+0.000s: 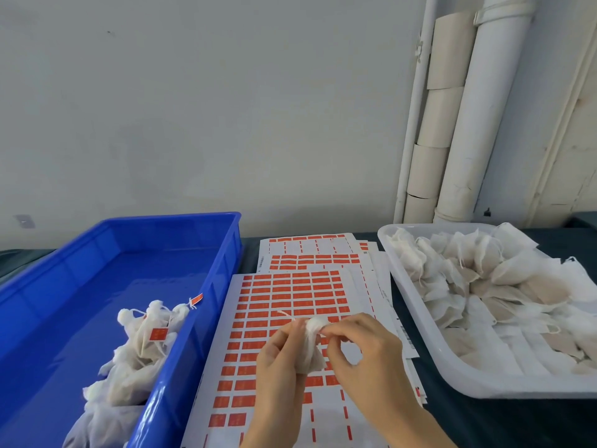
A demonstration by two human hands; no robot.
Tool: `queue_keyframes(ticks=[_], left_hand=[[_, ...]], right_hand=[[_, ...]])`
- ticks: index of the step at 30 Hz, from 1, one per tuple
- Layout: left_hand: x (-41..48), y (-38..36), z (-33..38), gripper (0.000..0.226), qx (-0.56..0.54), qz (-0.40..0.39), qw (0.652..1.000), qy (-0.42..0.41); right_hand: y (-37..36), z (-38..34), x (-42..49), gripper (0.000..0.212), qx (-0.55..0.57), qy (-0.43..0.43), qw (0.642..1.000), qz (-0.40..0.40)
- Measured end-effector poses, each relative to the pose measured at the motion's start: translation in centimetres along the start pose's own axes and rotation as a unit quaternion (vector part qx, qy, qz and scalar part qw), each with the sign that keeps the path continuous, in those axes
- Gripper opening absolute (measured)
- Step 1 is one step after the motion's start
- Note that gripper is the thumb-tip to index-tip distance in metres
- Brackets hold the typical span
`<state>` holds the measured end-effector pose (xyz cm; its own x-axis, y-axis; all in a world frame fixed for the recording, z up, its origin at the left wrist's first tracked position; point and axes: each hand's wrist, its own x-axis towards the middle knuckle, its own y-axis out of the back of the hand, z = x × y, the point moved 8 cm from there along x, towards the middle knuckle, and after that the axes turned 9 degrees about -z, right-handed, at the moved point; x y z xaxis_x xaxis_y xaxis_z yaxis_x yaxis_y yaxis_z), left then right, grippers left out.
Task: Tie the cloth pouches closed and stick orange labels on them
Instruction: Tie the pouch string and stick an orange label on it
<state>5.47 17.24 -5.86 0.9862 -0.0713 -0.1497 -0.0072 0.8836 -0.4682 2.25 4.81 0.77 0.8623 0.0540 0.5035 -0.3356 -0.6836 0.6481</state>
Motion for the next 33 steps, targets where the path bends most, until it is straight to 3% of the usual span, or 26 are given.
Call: queue_keyframes(ticks=[5, 13, 16, 20, 24, 31, 33], left_hand=[[-0.1, -0.2, 0.1, 0.018, -0.003, -0.006, 1.0, -0.003], [-0.6, -1.2, 0.8, 0.025, 0.052, -0.048, 0.997, -0.039], [-1.0, -1.5, 1.4, 0.021, 0.085, -0.06, 0.993, -0.06], [-1.4, -1.8, 1.9, 0.011, 0.104, -0.05, 0.991, -0.072], [-1.3, -1.6, 1.6, 0.017, 0.111, -0.025, 0.992, -0.059], [-1.5, -1.1, 1.6, 0.001, 0.134, -0.017, 0.99, -0.035], [-1.7, -1.4, 2.2, 0.012, 0.169, -0.023, 0.984, -0.054]], right_hand=[[0.5, -0.1, -0.1, 0.027, 0.007, 0.014, 1.0, 0.018], [0.0, 1.1, 0.0, 0.007, 0.092, -0.035, 0.995, -0.029], [0.6, 1.1, 0.2, 0.01, 0.06, -0.023, 0.998, -0.024], [2.0, 0.0, 0.1, 0.022, 0.012, 0.027, 0.999, 0.039], [2.4, -0.4, -0.7, 0.03, -0.015, 0.069, 0.994, 0.087], [2.4, -0.8, -0.8, 0.03, -0.064, 0.127, 0.987, 0.074], [2.4, -0.9, -0.7, 0.029, -0.073, 0.135, 0.986, 0.071]])
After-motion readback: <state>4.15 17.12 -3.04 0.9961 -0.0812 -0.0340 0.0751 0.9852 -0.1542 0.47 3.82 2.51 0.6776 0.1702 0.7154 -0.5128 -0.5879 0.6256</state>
